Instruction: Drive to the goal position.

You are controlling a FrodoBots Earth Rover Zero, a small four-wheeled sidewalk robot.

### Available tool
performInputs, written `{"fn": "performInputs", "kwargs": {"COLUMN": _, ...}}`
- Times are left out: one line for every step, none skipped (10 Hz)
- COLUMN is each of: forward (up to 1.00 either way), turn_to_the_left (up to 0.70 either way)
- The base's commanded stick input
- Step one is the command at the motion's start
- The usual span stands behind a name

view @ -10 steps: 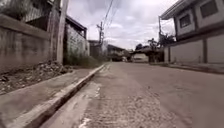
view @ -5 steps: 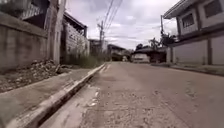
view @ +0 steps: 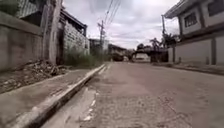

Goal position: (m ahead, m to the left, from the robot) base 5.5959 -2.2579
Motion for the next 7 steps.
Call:
{"fn": "performInputs", "kwargs": {"forward": 0.7, "turn_to_the_left": 0.0}}
{"fn": "performInputs", "kwargs": {"forward": 0.7, "turn_to_the_left": 0.0}}
{"fn": "performInputs", "kwargs": {"forward": 0.7, "turn_to_the_left": 0.0}}
{"fn": "performInputs", "kwargs": {"forward": 0.7, "turn_to_the_left": 0.0}}
{"fn": "performInputs", "kwargs": {"forward": 0.7, "turn_to_the_left": 0.0}}
{"fn": "performInputs", "kwargs": {"forward": 0.7, "turn_to_the_left": 0.0}}
{"fn": "performInputs", "kwargs": {"forward": 0.7, "turn_to_the_left": 0.0}}
